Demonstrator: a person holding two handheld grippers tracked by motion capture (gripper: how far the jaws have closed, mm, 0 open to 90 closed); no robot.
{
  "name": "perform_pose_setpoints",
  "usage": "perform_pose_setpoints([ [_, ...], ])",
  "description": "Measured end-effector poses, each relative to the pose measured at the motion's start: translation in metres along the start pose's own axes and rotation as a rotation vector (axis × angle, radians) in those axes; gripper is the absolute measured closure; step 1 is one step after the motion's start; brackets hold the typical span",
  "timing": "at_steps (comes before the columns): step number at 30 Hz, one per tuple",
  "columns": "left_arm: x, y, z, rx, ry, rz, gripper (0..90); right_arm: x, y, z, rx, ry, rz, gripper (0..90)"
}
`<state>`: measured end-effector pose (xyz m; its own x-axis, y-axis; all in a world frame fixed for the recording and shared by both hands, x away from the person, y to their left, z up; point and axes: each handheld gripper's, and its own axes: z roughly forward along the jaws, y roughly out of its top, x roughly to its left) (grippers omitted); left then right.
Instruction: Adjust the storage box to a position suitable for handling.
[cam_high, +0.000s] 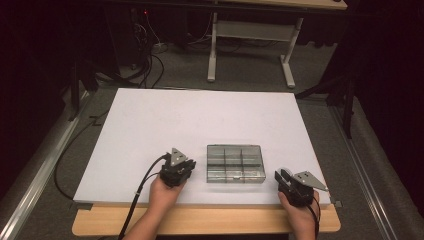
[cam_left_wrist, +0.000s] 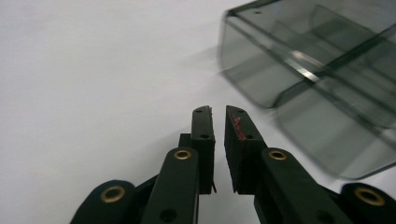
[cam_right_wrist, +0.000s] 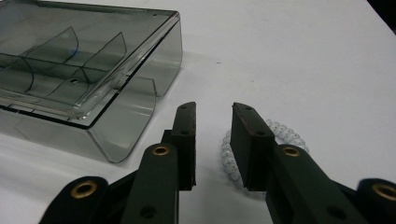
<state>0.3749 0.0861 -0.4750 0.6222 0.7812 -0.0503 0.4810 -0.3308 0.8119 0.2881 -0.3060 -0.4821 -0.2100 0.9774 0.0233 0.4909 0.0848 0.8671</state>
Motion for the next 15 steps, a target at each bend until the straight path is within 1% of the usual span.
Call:
perform_pose_setpoints([
  [2, 0.013, -0.006, -0.008, 0.001, 0.041, 0.008, 81.1, 0.001, 0.000, -0.001, 0.003, 0.006, -0.002, 72.5],
  [3, 0.020, -0.009, -0.011, 0.004, 0.062, 0.007, 80.7, 0.002, -0.001, -0.001, 0.006, 0.004, -0.003, 72.6],
  [4, 0.030, -0.013, -0.015, 0.006, 0.088, 0.005, 80.0, 0.002, -0.001, -0.001, 0.010, 0.004, -0.007, 72.8],
  [5, 0.036, -0.015, -0.018, 0.011, 0.104, 0.006, 79.2, 0.002, -0.002, -0.002, 0.014, 0.007, -0.008, 72.9],
  [6, 0.046, -0.019, -0.023, 0.012, 0.128, 0.000, 78.6, 0.002, -0.003, -0.002, 0.016, 0.007, -0.009, 73.0],
  [7, 0.054, -0.022, -0.026, 0.007, 0.145, -0.009, 77.8, 0.003, -0.004, -0.004, 0.018, 0.008, -0.010, 73.2],
  [9, 0.065, -0.027, -0.031, 0.005, 0.173, -0.026, 76.5, 0.003, -0.006, -0.005, 0.022, 0.009, -0.008, 73.6],
  [11, 0.071, -0.030, -0.033, 0.001, 0.192, -0.035, 74.2, 0.004, -0.009, -0.006, 0.022, 0.014, -0.008, 74.4],
  [12, 0.074, -0.031, -0.033, -0.004, 0.182, -0.050, 72.5, 0.005, -0.010, -0.006, 0.021, 0.015, -0.005, 74.7],
  [13, 0.074, -0.032, -0.034, -0.014, 0.183, -0.053, 70.7, 0.005, -0.010, -0.007, 0.023, 0.019, -0.003, 75.0],
  [14, 0.072, -0.032, -0.034, -0.018, 0.189, -0.045, 69.6, 0.006, -0.011, -0.008, 0.021, 0.020, -0.001, 75.4],
  [15, 0.070, -0.032, -0.034, -0.019, 0.195, -0.027, 68.4, 0.007, -0.011, -0.009, 0.021, 0.025, 0.001, 76.0],
])
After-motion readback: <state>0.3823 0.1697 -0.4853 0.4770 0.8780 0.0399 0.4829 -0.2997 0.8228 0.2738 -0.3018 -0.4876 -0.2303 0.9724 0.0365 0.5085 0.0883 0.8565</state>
